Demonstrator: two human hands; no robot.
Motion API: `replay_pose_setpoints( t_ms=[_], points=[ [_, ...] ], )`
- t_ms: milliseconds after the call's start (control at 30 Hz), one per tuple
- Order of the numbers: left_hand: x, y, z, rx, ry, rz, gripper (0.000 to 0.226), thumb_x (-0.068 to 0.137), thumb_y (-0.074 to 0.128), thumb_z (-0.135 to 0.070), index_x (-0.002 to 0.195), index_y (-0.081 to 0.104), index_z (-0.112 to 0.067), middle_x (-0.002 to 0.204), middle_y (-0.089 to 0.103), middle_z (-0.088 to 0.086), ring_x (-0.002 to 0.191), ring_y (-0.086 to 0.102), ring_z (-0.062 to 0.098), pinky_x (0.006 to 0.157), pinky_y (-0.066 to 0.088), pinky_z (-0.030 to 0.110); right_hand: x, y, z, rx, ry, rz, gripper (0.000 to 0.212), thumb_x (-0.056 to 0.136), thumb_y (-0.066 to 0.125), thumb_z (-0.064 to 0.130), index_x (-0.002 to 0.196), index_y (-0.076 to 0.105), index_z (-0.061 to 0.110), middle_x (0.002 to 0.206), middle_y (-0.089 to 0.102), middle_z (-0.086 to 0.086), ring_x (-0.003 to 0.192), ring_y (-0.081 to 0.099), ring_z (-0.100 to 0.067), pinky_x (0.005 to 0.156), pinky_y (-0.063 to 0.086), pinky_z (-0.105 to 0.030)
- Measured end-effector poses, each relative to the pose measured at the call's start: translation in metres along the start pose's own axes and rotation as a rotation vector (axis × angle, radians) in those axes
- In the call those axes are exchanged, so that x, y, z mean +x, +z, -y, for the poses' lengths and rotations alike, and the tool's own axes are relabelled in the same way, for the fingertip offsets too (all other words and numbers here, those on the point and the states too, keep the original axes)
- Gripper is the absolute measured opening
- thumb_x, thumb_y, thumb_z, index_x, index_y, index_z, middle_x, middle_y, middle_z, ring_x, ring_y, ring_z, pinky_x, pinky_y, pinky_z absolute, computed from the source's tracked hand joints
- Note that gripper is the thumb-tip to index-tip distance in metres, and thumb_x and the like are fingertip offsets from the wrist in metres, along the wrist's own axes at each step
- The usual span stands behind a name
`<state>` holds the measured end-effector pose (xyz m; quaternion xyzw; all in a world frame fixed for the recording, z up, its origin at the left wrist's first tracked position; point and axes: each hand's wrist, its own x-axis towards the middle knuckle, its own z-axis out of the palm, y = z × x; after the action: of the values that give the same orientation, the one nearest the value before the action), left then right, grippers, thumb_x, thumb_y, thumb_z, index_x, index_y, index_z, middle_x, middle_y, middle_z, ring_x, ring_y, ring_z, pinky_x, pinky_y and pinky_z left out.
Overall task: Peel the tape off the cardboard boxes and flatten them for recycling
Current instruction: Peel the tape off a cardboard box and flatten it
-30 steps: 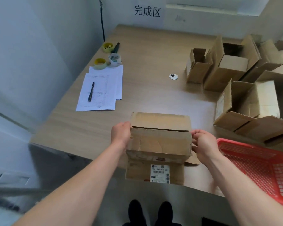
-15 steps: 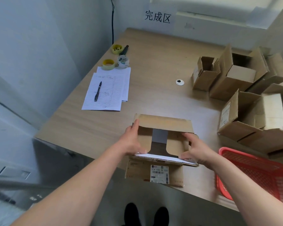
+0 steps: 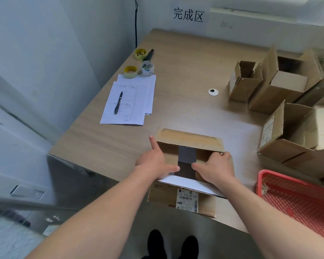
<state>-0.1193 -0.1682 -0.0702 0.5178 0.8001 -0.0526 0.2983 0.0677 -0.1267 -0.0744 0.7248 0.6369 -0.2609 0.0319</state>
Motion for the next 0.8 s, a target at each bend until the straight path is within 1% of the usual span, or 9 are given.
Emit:
replay_pose_setpoints(
  t_ms=[100,233,367,400,467,533,600,700,800],
  points=[
    [0.002,0.001,-0.003,0.007,-0.016,-0.028,0.145,0.072,0.066,-0.078,0.144,-0.039,-0.009,0.094,0.063,0.000,0.073,0.060,0.017,0.066,0.055,0.034,0.002,-0.001,-0.003,0.055,0.014,0.011,0.073,0.074,0.070,0.057,0.124,0.050,0.007,0.126,0.040,-0.010,0.098,0.049,-0.027,0.078,0.039,-0.032],
    [0.003,0.004,-0.004,0.010,-0.034,-0.067,0.148,0.070,0.069,-0.076,0.143,-0.041,-0.011,0.100,0.062,0.002,0.075,0.060,0.017,0.064,0.055,0.034,0.003,-0.002,-0.006,0.074,0.021,0.021,0.077,0.072,0.072,0.059,0.126,0.048,0.009,0.121,0.039,-0.008,0.097,0.050,-0.027,0.077,0.039,-0.033],
    [-0.002,0.006,-0.001,-0.047,-0.029,-0.138,0.147,0.071,0.072,-0.072,0.142,-0.043,-0.015,0.106,0.063,0.001,0.079,0.061,0.018,0.059,0.049,0.032,0.001,-0.002,-0.007,0.095,0.022,0.012,0.084,0.071,0.074,0.058,0.132,0.043,0.009,0.131,0.041,-0.012,0.111,0.054,-0.030,0.081,0.042,-0.033],
    [-0.003,0.007,-0.001,-0.070,-0.034,-0.150,0.146,0.072,0.072,-0.071,0.143,-0.043,-0.015,0.105,0.063,0.001,0.079,0.060,0.019,0.058,0.048,0.031,0.002,-0.001,-0.008,0.122,0.020,0.007,0.095,0.070,0.074,0.058,0.143,0.034,0.011,0.133,0.041,-0.013,0.114,0.053,-0.032,0.085,0.044,-0.036],
    [-0.004,0.008,0.001,-0.090,-0.045,-0.146,0.145,0.072,0.072,-0.071,0.145,-0.039,-0.015,0.102,0.065,0.000,0.078,0.061,0.019,0.057,0.047,0.031,0.002,-0.002,-0.009,0.173,0.008,0.003,0.118,0.068,0.074,0.057,0.157,0.002,0.026,0.134,0.040,-0.014,0.120,0.051,-0.034,0.095,0.043,-0.039],
    [-0.002,0.010,0.003,-0.058,-0.027,-0.114,0.144,0.069,0.072,-0.074,0.150,-0.032,-0.017,0.106,0.065,0.002,0.085,0.063,0.020,0.063,0.051,0.032,0.002,-0.003,-0.010,0.185,-0.025,-0.003,0.124,0.066,0.072,0.058,0.153,-0.015,0.042,0.128,0.043,-0.016,0.116,0.052,-0.037,0.095,0.044,-0.040],
    [0.001,0.012,0.003,-0.016,0.010,-0.086,0.143,0.066,0.073,-0.076,0.153,-0.027,-0.020,0.122,0.061,0.006,0.101,0.062,0.024,0.075,0.052,0.035,0.002,-0.003,-0.012,0.184,-0.061,-0.013,0.125,0.062,0.071,0.060,0.148,-0.020,0.052,0.117,0.045,-0.015,0.112,0.053,-0.040,0.093,0.045,-0.041],
    [0.004,0.012,0.000,-0.010,0.030,-0.057,0.145,0.063,0.074,-0.077,0.154,-0.024,-0.021,0.138,0.050,0.012,0.117,0.056,0.029,0.088,0.049,0.039,0.005,-0.008,-0.014,0.176,-0.082,0.024,0.130,0.057,0.073,0.062,0.145,-0.022,0.055,0.107,0.041,-0.010,0.112,0.051,-0.039,0.092,0.047,-0.042],
    [0.003,0.012,-0.003,-0.017,0.020,-0.036,0.146,0.062,0.074,-0.077,0.154,-0.023,-0.017,0.144,0.043,0.016,0.123,0.052,0.031,0.093,0.048,0.041,0.011,-0.014,-0.013,0.131,-0.074,0.071,0.139,0.055,0.080,0.063,0.146,-0.025,0.052,0.110,0.040,-0.010,0.114,0.052,-0.038,0.094,0.046,-0.042]
  ],
)
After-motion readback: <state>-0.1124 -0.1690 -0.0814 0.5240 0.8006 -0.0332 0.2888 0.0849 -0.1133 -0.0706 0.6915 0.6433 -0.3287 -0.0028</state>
